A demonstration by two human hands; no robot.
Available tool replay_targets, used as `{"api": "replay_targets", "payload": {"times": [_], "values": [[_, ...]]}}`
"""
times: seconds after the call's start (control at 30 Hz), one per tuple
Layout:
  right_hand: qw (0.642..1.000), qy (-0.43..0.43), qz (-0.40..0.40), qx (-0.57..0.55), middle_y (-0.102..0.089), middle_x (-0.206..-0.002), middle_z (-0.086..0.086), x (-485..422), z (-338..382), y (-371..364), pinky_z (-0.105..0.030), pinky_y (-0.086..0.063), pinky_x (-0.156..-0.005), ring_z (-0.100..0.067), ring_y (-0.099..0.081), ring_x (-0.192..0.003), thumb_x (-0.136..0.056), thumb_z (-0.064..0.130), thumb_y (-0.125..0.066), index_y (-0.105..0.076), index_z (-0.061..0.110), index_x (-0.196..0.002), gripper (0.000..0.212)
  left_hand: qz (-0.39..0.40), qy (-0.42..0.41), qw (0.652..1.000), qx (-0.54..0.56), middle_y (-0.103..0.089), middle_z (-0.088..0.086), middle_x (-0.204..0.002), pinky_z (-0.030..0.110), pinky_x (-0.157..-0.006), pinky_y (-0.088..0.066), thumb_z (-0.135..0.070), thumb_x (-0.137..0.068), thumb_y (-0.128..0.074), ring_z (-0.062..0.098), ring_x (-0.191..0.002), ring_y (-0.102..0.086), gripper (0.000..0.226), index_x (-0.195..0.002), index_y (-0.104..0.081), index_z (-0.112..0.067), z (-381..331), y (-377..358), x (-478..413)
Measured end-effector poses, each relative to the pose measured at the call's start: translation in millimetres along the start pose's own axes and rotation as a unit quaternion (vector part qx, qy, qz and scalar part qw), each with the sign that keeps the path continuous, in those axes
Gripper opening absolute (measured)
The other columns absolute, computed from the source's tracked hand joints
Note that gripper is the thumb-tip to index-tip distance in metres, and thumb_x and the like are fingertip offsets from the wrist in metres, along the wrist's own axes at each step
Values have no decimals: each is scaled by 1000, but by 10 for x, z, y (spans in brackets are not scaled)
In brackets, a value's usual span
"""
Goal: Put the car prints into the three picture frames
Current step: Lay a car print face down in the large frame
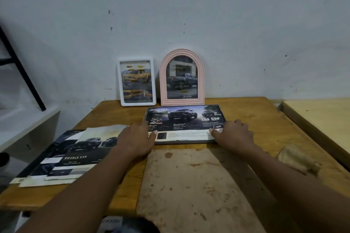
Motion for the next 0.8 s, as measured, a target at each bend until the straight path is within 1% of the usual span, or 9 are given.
{"api": "replay_targets", "payload": {"times": [0.13, 0.23, 0.3, 0.4, 0.53, 0.63, 0.7, 0.73, 0.8], "values": [[999, -34, -17, 11, -45, -137, -17, 11, 53, -37, -48, -35, -98, -36, -39, -126, -85, 70, -51, -57, 16, -121, 65, -18, 10, 1000, -2, -64, 6, -130, 39, -87, -55, -60, -99, -42, 23, -114, -62, 56, -140, -46, -23, -61, -41, -19], [998, -55, -31, -5, -44, -138, -16, 18, 88, -47, -48, -33, -99, -36, -36, -127, -83, 67, -59, -56, 16, -122, 65, -21, 21, 1000, -6, -65, 5, -128, 40, -86, -56, -62, -97, -42, 24, -112, -62, 57, -137, -47, -22, -87, -49, -44], [998, -51, -41, -23, -43, -138, -15, 8, 125, -46, -48, -32, -99, -35, -34, -127, -83, 63, -62, -54, 16, -125, 64, -23, 28, 999, -27, -65, 5, -126, 40, -85, -56, -63, -97, -42, 24, -110, -63, 57, -135, -48, -21, -81, -38, -57], [997, -28, -55, -56, -42, -138, -12, 19, 225, -64, -49, -32, -100, -34, -34, -127, -86, 52, -65, -50, 20, -127, 54, -28, 38, 997, -53, -65, 6, -125, 39, -84, -55, -63, -97, -41, 24, -109, -64, 57, -133, -50, -20, -67, -18, -58], [990, 7, -115, -77, -50, -133, -7, 55, 338, -46, -48, -32, -95, -29, -40, -123, -90, 40, -62, -45, 22, -131, 48, -34, 47, 996, -68, -66, 7, -125, 39, -87, -54, -65, -97, -39, 24, -109, -64, 60, -132, -52, -19, -37, -44, -69], [972, 59, -160, -163, -62, -117, 1, 62, 364, 48, -42, -29, -89, -24, -51, -112, -93, 28, -60, -44, 26, -128, 39, -36, 41, 995, -78, -66, 8, -126, 43, -99, -47, -67, -97, -33, 26, -113, -63, 62, -133, -51, -19, -59, -35, -77], [950, 101, -192, -225, -62, -109, 5, 61, 363, 157, -39, -29, -88, -21, -57, -106, -93, 20, -59, -44, 28, -127, 38, -49, 26, 996, -63, -66, 9, -129, 47, -107, -41, -67, -97, -30, 29, -118, -61, 64, -138, -47, -21, -118, -23, -104], [938, 117, -207, -252, -60, -107, 8, 52, 341, 223, -40, -34, -90, -20, -59, -102, -93, 18, -60, -44, 30, -127, 39, -63, 14, 997, -45, -65, 9, -131, 48, -107, -39, -67, -97, -30, 29, -120, -59, 65, -140, -46, -21, -170, -12, -121], [919, 139, -235, -285, -58, -103, 10, 12, 231, 363, -50, -46, -88, -20, -62, -90, -91, 18, -61, -44, 32, -125, 41, -98, -26, 995, 4, -60, 8, -137, 47, -107, -40, -65, -97, -33, 27, -124, -55, 63, -140, -47, -22, -333, 20, -145]]}}
Point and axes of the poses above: each hand's wrist, its own x-axis away from the middle knuckle, its own y-axis out of the back of the hand, z = x × y, the point moved 5 cm from there along -x, towards the middle knuckle
